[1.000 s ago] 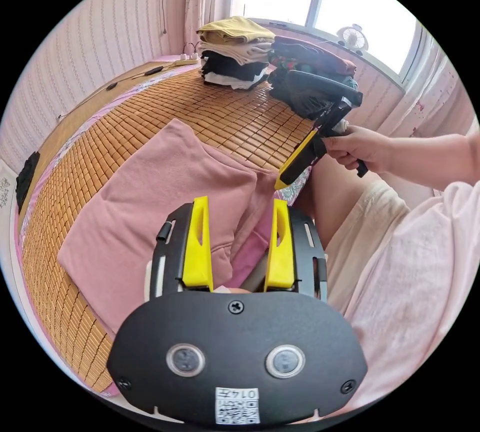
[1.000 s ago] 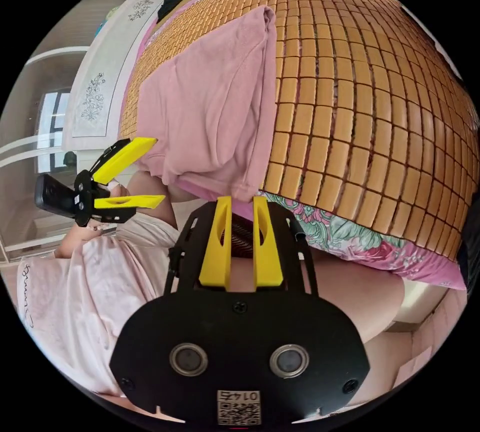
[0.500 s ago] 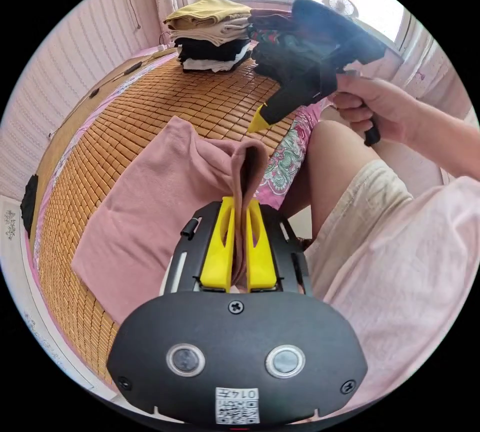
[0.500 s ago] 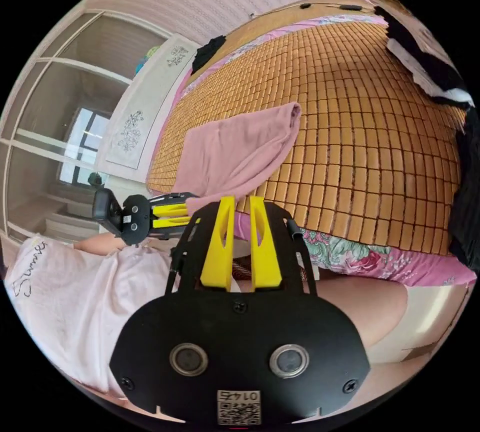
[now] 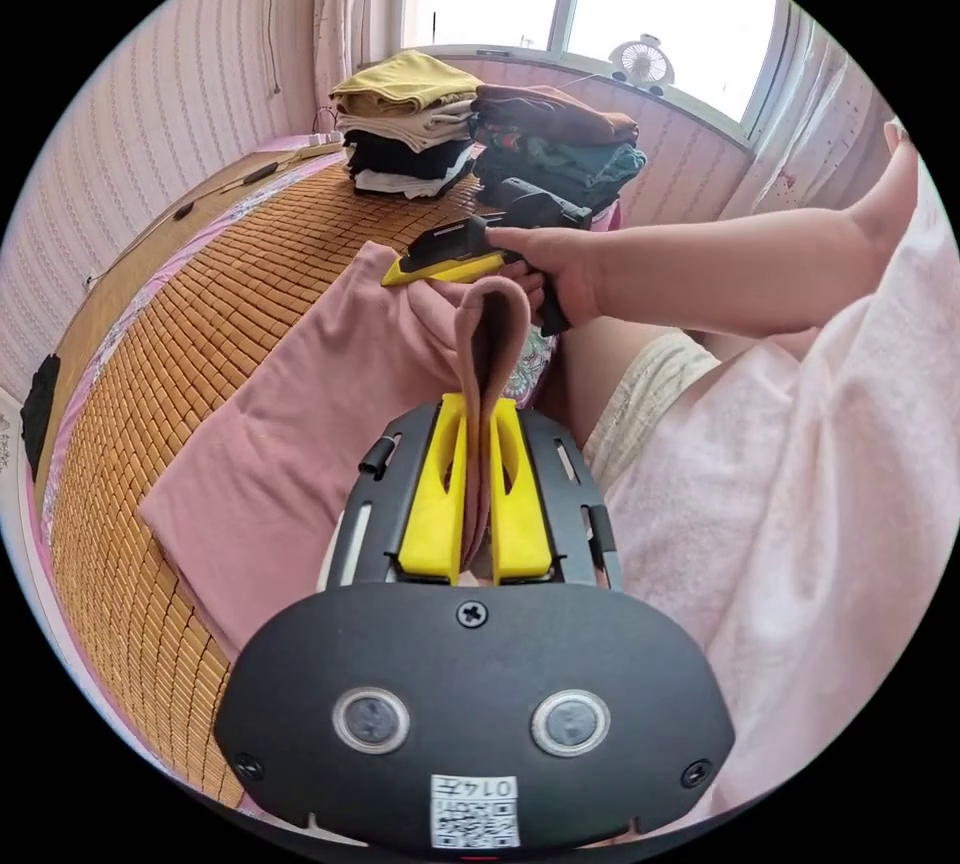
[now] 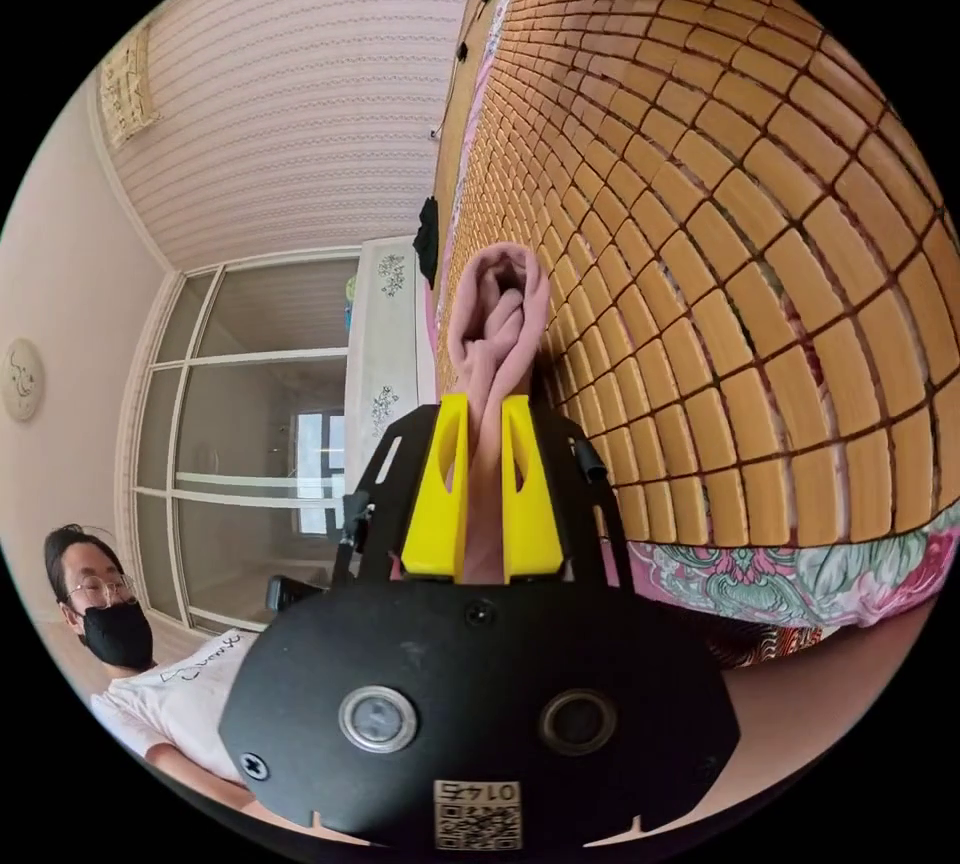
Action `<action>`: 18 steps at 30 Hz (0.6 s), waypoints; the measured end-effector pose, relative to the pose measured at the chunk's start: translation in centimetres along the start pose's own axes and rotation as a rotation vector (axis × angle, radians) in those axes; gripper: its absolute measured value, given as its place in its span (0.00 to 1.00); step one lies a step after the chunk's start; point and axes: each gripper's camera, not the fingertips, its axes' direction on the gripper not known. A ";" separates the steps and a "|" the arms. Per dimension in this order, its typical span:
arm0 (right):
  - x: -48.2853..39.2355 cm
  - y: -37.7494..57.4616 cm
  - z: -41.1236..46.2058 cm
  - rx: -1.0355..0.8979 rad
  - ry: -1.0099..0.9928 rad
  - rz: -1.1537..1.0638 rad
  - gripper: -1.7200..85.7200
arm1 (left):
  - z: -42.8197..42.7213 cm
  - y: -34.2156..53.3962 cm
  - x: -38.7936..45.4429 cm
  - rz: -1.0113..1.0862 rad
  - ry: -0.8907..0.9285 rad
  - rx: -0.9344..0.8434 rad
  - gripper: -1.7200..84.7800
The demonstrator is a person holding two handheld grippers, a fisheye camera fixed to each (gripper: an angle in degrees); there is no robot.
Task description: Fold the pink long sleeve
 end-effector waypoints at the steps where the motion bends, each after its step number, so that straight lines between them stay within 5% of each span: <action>1: -1.3 0.0 -1.3 0.007 0.017 -0.049 0.08 | -0.3 -0.2 0.0 0.006 0.014 0.022 0.06; 10: -16.1 0.7 -7.8 0.019 0.374 -0.398 0.08 | -1.9 -4.0 -0.9 0.057 0.236 0.289 0.07; 18: -19.6 0.9 17.0 -0.532 0.632 -0.639 0.13 | -3.5 6.8 -7.9 -0.229 0.041 0.028 0.08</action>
